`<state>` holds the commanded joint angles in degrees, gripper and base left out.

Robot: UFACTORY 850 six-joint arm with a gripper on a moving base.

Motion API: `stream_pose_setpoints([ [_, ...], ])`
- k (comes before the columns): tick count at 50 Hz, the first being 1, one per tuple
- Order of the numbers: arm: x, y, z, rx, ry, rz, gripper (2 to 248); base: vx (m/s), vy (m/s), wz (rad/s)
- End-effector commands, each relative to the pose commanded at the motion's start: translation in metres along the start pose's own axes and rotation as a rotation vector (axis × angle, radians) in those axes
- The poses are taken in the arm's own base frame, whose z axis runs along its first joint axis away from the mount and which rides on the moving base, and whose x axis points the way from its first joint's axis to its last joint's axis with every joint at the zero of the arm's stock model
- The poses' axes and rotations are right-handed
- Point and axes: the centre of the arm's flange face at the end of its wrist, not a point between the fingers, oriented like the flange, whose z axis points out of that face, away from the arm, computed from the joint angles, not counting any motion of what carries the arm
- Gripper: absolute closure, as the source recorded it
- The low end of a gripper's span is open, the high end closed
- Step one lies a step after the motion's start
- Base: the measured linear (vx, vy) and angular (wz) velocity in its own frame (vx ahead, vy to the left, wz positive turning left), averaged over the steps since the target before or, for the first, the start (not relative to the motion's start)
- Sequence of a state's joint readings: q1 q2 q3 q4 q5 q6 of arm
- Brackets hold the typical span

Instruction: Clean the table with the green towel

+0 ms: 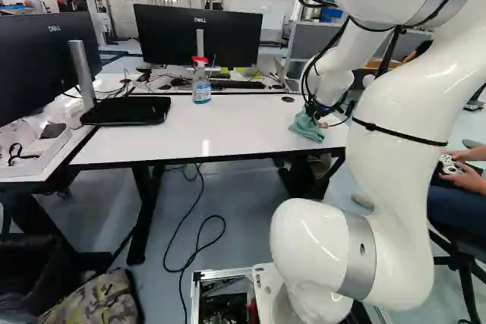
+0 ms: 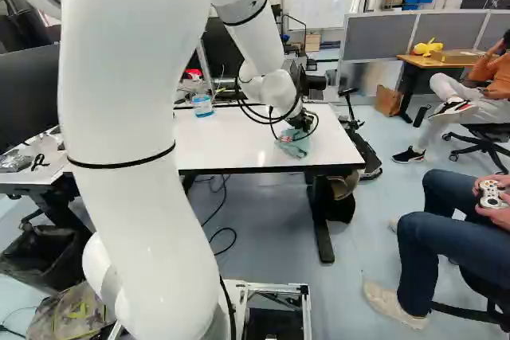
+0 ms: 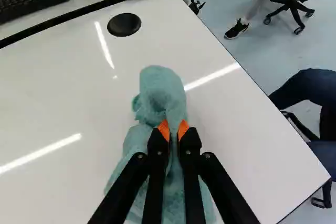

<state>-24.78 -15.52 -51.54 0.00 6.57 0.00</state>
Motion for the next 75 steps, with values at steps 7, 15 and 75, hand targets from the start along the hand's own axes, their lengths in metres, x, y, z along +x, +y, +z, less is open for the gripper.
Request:
stream_pose_setpoints([
  [7, 0.0, 0.0, 0.0, 0.0, 0.0, 0.0, 212, 0.0, 0.0, 0.0],
  [15, -0.0001, 0.0, 0.0, 0.0, -0.001, 0.0, 212, 0.0, 0.0, 0.0],
  [75, -0.0047, -0.0009, 0.0025, 0.001, -0.082, -0.001, 212, 0.0, 0.0, 0.0],
])
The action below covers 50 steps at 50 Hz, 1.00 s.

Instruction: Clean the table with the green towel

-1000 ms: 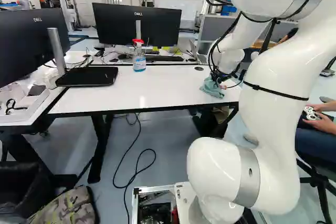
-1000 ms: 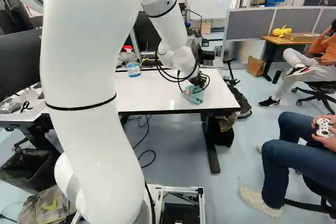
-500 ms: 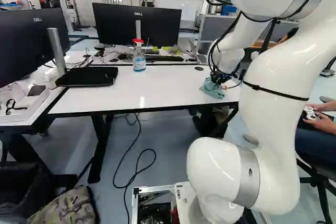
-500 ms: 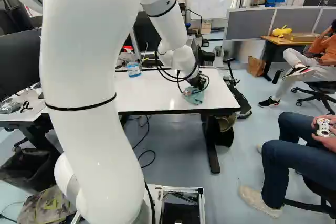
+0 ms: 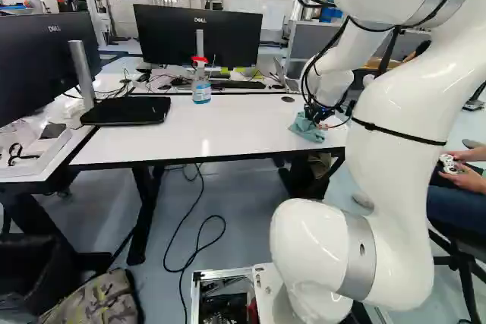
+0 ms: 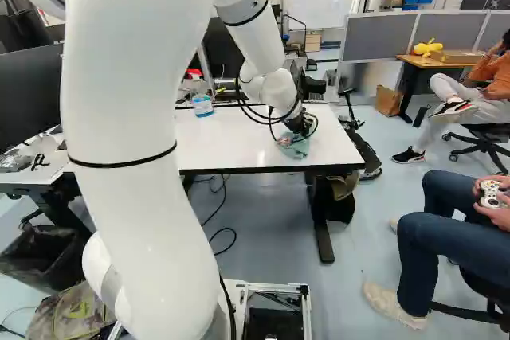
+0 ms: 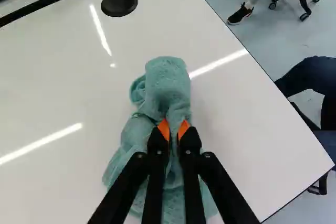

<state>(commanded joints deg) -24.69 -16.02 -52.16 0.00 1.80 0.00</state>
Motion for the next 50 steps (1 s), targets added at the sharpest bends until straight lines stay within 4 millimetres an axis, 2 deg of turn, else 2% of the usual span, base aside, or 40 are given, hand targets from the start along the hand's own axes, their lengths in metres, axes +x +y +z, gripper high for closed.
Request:
stream_pose_setpoints([
  [9, 0.011, -0.004, 0.009, 0.004, 0.007, -0.005, 212, 0.0, 0.0, 0.0],
  [18, 0.01, -0.003, 0.009, 0.004, 0.007, -0.005, 212, 0.0, 0.0, 0.0],
  [40, -0.017, 0.008, -0.014, -0.009, -0.01, 0.012, 212, 0.0, 0.0, 0.0],
  [50, -0.027, -0.001, -0.023, 0.001, -0.015, -0.001, 212, 0.0, 0.0, 0.0],
])
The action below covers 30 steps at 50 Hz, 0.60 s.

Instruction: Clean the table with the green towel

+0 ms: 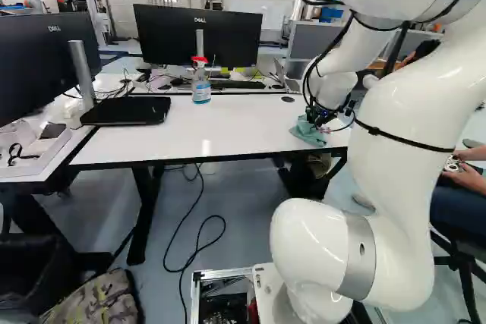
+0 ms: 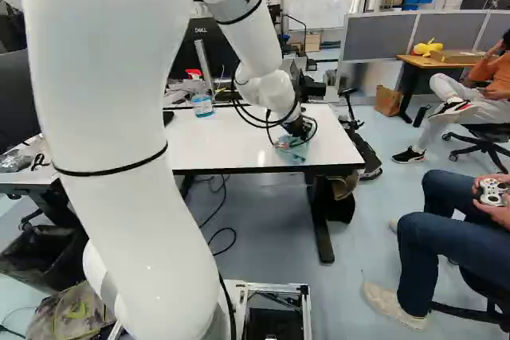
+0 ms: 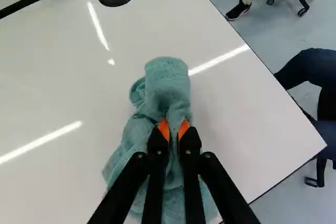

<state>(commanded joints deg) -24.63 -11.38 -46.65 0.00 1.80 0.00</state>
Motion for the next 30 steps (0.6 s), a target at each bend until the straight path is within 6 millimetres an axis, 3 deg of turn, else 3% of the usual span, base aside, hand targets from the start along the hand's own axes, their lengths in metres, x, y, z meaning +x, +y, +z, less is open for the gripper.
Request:
stream_pose_setpoints([
  [20, -0.016, -0.028, -0.012, 0.035, -0.006, -0.047, 212, 0.0, 0.0, 0.0],
  [30, -0.01, -0.04, -0.008, 0.05, -0.004, -0.066, 212, 0.0, 0.0, 0.0],
])
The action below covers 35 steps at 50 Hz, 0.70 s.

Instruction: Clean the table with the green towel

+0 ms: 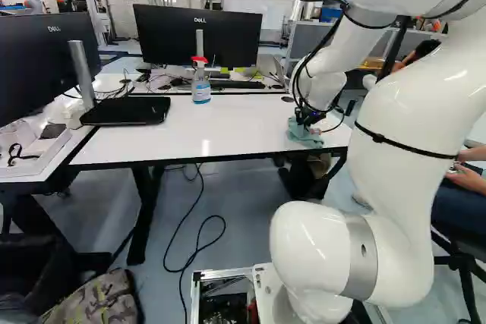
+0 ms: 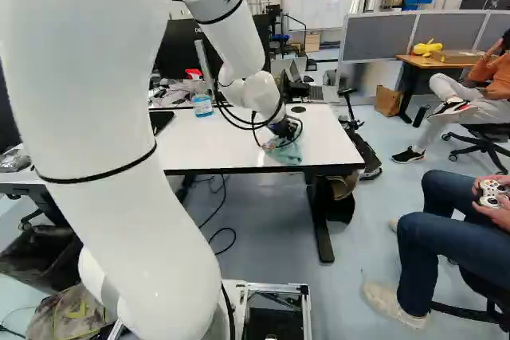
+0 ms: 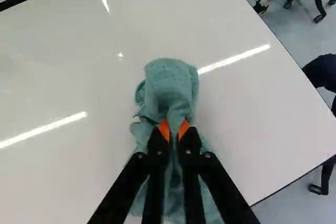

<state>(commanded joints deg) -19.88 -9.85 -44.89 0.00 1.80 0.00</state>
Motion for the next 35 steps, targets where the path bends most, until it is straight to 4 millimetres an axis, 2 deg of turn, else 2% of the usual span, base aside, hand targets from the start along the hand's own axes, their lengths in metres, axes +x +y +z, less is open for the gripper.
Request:
stream_pose_setpoints([
  [16, 0.023, -0.003, 0.019, 0.004, 0.011, -0.005, 212, 0.0, 0.0, 0.0],
  [35, 0.049, 0.011, 0.04, -0.013, 0.027, 0.016, 212, 0.0, 0.0, 0.0],
])
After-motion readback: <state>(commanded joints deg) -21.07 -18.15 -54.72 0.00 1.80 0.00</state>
